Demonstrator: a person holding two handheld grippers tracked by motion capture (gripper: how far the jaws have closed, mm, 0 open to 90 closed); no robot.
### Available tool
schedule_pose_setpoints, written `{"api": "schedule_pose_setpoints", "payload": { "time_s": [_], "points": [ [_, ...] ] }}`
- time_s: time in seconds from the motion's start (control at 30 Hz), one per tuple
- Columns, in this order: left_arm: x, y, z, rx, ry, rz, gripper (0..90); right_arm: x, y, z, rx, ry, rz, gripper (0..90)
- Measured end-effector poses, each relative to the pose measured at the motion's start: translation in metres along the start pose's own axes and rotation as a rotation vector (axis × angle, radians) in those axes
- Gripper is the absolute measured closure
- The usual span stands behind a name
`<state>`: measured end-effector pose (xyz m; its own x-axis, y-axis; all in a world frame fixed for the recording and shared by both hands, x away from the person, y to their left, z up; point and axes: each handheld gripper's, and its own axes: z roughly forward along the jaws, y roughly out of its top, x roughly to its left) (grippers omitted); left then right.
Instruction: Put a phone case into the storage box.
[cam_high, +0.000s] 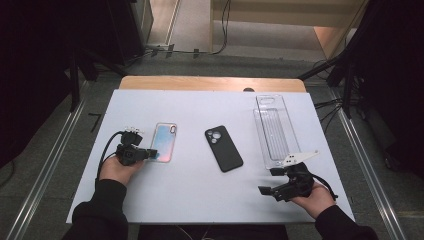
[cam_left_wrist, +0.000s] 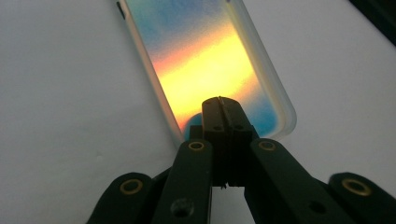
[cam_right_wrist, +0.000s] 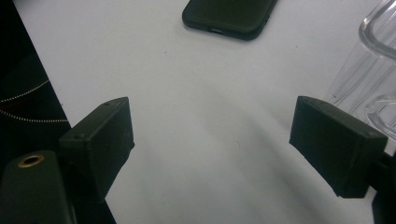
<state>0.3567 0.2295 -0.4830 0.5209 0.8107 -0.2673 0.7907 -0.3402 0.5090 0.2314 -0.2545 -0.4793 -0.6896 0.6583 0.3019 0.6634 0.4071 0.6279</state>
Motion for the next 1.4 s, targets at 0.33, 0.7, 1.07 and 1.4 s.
{"api": "schedule_pose_setpoints", "payload": {
  "time_s": [0.33, 0.7, 1.07, 1.4],
  "points": [
    [0.016, -0.002, -0.007, -0.017, 0.024, -0.040, 90.0, 0.000, 0.000, 0.001, 0.004, -0.004, -0.001, 11.9],
    [0.010, -0.001, -0.018, -0.066, -0.034, -0.046, 83.4, 0.000, 0.000, 0.001, 0.005, 0.001, 0.002, 11.8],
    [-0.014, -0.005, -0.036, -0.120, -0.152, 0.033, 45.9, -0.001, 0.000, -0.001, -0.007, 0.000, 0.010, 11.9],
    [-0.037, -0.007, -0.037, -0.144, -0.237, 0.125, 35.9, -0.001, -0.001, -0.001, -0.007, -0.003, 0.009, 11.9]
  ]
}}
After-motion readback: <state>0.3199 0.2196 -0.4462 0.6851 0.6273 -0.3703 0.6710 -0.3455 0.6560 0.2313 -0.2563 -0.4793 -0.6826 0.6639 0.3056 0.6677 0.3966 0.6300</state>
